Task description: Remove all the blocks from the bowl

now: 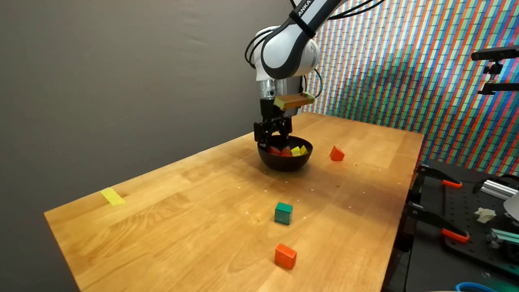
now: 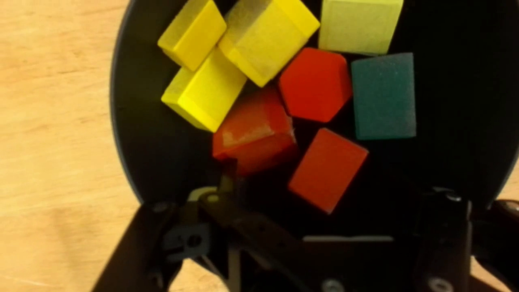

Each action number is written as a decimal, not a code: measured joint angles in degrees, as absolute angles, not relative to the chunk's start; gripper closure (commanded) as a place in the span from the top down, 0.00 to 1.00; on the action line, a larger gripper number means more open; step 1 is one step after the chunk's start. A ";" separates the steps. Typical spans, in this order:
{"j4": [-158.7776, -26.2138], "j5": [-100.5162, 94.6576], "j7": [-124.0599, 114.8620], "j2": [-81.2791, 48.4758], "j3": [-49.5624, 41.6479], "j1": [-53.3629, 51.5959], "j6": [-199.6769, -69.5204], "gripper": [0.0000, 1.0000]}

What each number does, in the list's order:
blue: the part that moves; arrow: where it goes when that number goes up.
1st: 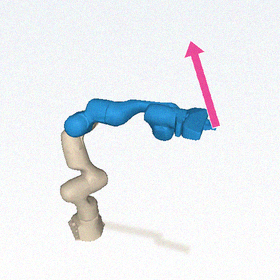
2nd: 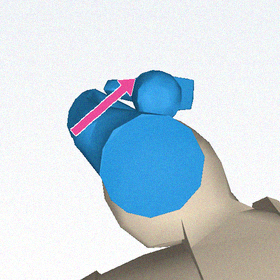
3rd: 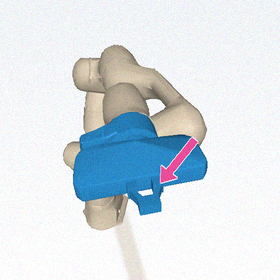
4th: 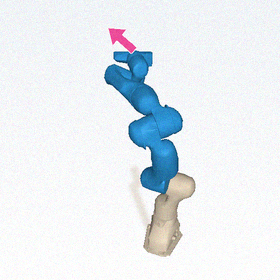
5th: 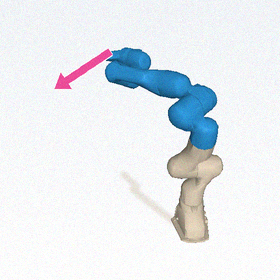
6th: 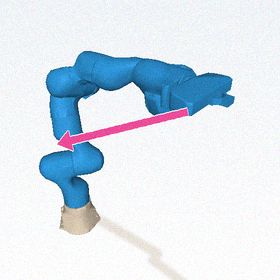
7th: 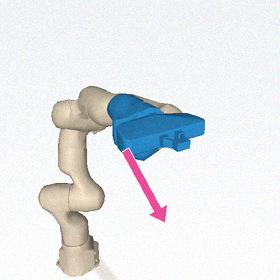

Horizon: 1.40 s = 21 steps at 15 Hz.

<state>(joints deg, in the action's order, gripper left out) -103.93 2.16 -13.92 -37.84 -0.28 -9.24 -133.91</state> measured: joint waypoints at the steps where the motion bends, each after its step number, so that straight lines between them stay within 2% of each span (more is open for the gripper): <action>1: -103.95 2.07 -13.92 -37.95 -0.24 -9.26 -133.91 0.68; 7: -103.63 0.75 -13.86 -38.92 0.25 -10.13 -133.90 0.20; 9: -103.52 0.63 -13.87 -38.94 0.34 -10.37 -133.91 0.09; 10: -103.30 0.58 -13.87 -38.91 0.35 -10.42 -133.92 0.14; 11: -103.11 0.31 -13.86 -38.73 0.35 -10.46 -133.92 0.15; 17: -102.92 -9.47 -13.80 -30.94 -0.56 -12.38 -131.59 0.15; 21: -101.54 -10.69 -11.04 -26.96 2.19 -13.24 -132.02 0.15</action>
